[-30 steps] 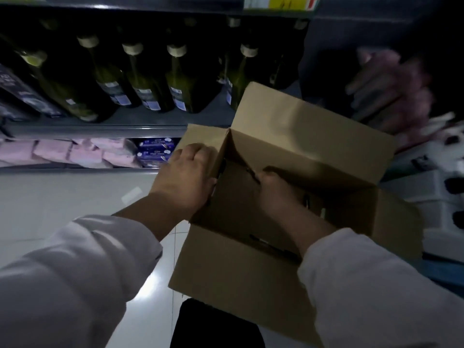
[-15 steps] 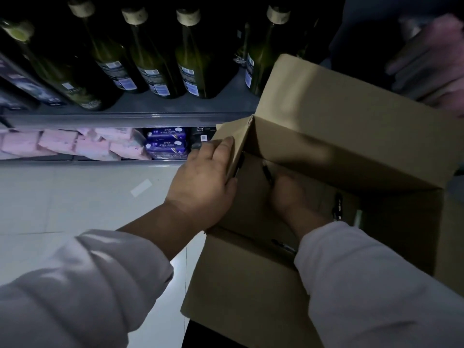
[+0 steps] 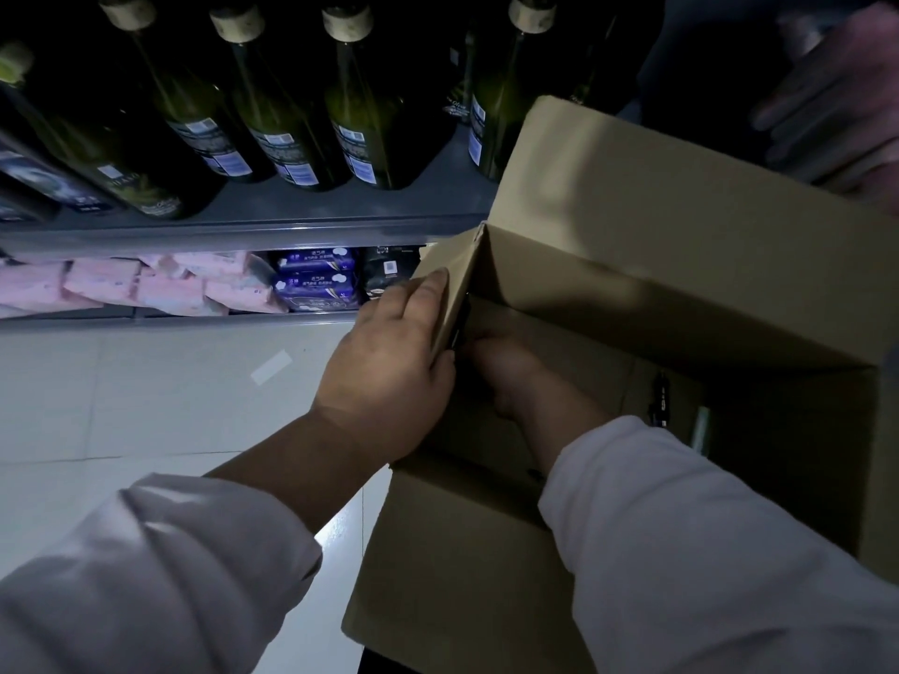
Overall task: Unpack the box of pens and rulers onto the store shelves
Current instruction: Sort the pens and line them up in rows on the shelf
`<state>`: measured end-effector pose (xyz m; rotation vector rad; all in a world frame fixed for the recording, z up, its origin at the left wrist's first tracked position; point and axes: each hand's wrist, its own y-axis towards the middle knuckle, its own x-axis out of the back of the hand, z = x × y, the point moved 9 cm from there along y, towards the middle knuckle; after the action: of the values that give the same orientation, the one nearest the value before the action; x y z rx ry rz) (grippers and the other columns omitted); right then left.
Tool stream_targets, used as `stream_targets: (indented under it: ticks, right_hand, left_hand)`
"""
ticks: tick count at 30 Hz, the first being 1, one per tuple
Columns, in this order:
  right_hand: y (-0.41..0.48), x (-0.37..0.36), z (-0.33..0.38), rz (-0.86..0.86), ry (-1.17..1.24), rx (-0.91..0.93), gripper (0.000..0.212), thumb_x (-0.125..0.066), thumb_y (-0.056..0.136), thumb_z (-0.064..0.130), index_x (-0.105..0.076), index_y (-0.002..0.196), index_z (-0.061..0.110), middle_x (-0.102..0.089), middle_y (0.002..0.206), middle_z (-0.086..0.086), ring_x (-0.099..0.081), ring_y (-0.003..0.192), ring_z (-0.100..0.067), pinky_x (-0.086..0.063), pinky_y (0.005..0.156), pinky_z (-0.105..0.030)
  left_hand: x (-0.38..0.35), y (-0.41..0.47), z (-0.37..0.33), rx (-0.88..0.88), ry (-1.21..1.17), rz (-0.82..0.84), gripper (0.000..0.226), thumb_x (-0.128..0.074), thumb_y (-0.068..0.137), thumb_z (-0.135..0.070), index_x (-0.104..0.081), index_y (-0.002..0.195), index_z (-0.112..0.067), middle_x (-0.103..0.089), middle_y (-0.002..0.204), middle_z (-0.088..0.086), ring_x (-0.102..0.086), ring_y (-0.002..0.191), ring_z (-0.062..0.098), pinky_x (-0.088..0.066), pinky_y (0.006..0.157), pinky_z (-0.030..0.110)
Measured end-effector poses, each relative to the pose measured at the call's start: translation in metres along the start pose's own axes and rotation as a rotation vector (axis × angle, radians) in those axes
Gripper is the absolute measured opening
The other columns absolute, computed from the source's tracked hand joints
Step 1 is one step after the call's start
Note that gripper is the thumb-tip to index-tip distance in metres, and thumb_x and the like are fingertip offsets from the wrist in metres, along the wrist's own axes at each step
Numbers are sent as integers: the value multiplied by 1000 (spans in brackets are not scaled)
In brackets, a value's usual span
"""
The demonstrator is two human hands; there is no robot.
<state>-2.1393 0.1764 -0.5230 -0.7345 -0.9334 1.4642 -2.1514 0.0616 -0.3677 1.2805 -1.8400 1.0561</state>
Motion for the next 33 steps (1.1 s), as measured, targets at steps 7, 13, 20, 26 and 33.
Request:
stream_targets:
  ticks: [7,13,20,26,33]
  right_hand:
    - [-6,-4,3,86,7,-17,14,-53,92,2,-60,82,9,-61,80,-12,-59,72,-24,-51,71,-33]
    - [0,-5,0,65,93,17,12,-53,90,-2,-63,95,4,-65,89,-20,-62,81,-33,-53,81,-45]
    - [-7,0,-2,153,108,27,24,-55,88,4,-59,111,9,-62,83,-12,-60,70,-26,-48,56,-30]
    - [-29,67,-24,114,-341,126,16,-56,87,8,-56,86,24,-59,77,-3,-55,70,-19,-42,61,-27]
    - [-53,117,-71,95,-957,100,43,-81,73,24,-59,110,22,-58,99,2,-52,93,-15,-35,74,-20]
  left_hand:
    - [-1,0,-4,-8,9,-2,72,-53,90,-28,-16,151,-21,-32,148,6,-34,130,25,-31,105,33]
    - [-1,0,-4,-4,19,-1,71,-53,90,-28,-16,151,-21,-32,148,7,-34,131,27,-30,106,34]
    - [0,-1,-6,-2,40,0,72,-53,90,-29,-15,151,-20,-32,148,10,-33,131,28,-30,106,33]
    - [0,-2,-8,23,55,13,72,-54,91,-29,-16,151,-19,-32,148,13,-34,131,32,-31,107,38]
    - [1,-3,-10,40,67,7,71,-56,90,-25,-18,150,-17,-35,145,15,-36,128,34,-32,105,39]
